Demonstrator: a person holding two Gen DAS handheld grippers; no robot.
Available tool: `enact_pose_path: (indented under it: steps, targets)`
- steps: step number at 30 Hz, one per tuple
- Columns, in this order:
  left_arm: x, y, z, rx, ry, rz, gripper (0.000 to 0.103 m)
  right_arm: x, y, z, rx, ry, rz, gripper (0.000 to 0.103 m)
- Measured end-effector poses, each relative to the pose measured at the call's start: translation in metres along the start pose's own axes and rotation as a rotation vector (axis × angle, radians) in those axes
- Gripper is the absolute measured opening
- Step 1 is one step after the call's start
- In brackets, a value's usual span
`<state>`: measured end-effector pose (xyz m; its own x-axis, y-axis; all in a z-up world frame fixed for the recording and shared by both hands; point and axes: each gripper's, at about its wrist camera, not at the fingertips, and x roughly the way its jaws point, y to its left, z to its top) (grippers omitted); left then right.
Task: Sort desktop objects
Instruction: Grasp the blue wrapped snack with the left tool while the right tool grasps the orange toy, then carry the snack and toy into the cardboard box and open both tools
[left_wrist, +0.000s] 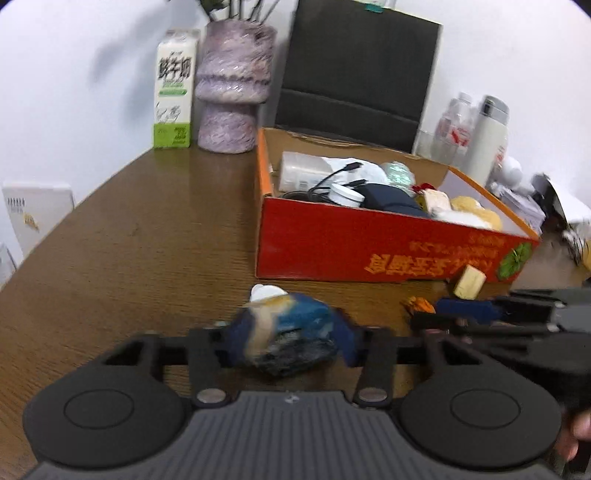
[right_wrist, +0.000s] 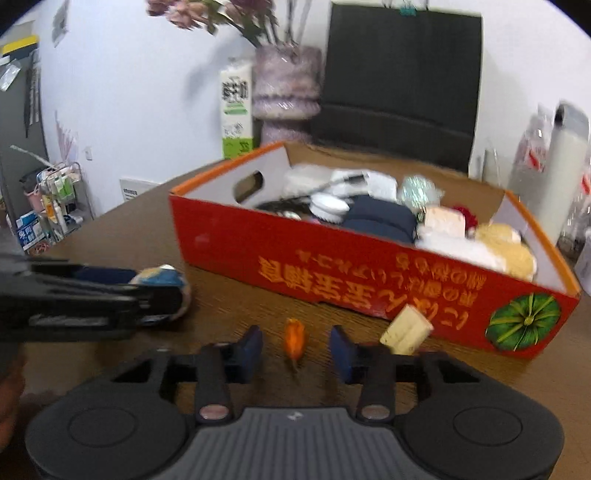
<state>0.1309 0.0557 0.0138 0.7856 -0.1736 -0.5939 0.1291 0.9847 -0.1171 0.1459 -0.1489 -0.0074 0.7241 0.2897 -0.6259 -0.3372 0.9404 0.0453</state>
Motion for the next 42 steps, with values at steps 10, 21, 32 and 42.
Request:
enact_pose_path:
  steps: [10,21,32,42]
  targets:
    - [-0.073,-0.039,-0.049,0.012,-0.066,-0.164,0.01,-0.077,0.004,-0.039,0.113,-0.106,-0.043,0.011]
    - [-0.151,-0.087,-0.121,0.043,0.002,-0.153,0.01,-0.195,0.023,-0.123,0.139,-0.167,-0.102,0.011]
    - [-0.18,-0.113,-0.132,0.101,-0.028,-0.171,0.01,-0.234,0.043,-0.178,0.169,-0.156,-0.073,0.011]
    - [-0.166,-0.102,-0.13,0.081,-0.007,-0.163,0.01,-0.222,0.04,-0.165,0.183,-0.166,-0.059,0.011]
